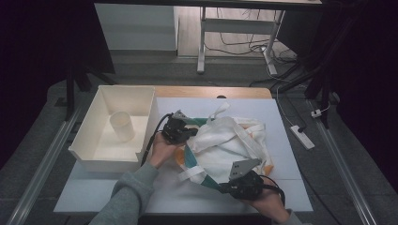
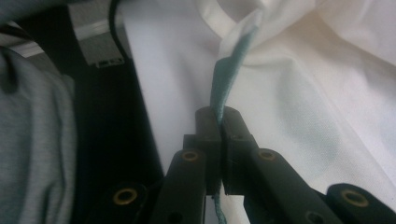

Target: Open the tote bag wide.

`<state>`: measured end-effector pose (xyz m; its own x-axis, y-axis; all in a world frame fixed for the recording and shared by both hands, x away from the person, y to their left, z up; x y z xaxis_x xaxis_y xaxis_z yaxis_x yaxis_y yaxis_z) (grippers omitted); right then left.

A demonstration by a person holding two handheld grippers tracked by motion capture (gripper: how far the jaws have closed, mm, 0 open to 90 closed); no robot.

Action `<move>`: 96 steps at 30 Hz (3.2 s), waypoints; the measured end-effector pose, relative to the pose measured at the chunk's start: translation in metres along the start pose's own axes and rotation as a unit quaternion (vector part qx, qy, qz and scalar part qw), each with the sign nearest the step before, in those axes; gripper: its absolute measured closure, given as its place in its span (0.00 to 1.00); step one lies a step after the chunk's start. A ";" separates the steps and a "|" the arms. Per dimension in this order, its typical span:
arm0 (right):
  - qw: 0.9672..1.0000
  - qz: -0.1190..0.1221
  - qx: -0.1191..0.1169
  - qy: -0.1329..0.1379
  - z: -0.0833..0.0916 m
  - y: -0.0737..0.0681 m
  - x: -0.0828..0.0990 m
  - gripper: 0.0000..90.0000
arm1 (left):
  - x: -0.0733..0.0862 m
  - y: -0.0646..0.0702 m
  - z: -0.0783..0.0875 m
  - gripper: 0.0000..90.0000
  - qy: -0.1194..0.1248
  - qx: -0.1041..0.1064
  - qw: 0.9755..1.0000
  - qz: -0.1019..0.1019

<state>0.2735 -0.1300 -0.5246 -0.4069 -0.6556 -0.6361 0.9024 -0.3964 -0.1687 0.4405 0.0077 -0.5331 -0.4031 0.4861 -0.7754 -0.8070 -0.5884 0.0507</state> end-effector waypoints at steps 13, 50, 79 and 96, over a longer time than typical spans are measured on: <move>1.000 -0.022 -0.019 -0.005 -0.016 0.008 0.011 0.97 | 0.005 0.002 -0.001 0.99 -0.007 0.005 1.000 0.001; 0.999 0.017 -0.020 -0.024 -0.028 -0.006 0.016 0.97 | -0.028 -0.009 -0.015 0.98 -0.009 0.003 1.000 -0.009; 0.996 -0.046 0.007 0.075 -0.004 0.042 -0.030 0.56 | -0.012 -0.009 -0.007 0.98 0.000 -0.004 1.000 0.000; 0.995 0.008 0.066 -0.068 -0.071 0.061 0.004 0.94 | -0.010 -0.010 -0.005 0.98 0.011 -0.012 1.000 0.002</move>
<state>0.3368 -0.1111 -0.5907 -0.4168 -0.7395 -0.5286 0.8859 -0.4607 -0.0540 0.4552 0.0055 -0.5288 -0.3971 0.4700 -0.7883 -0.7951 -0.6052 0.0397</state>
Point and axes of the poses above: each handheld gripper's, and its own axes: z roughly backward along the jaws, x roughly out of its underside, y roughly to its right, the point moved 10 cm from there along -z, roughly forward along the jaws, and after that the axes turned 10 degrees about -z, right-handed, at the moved point
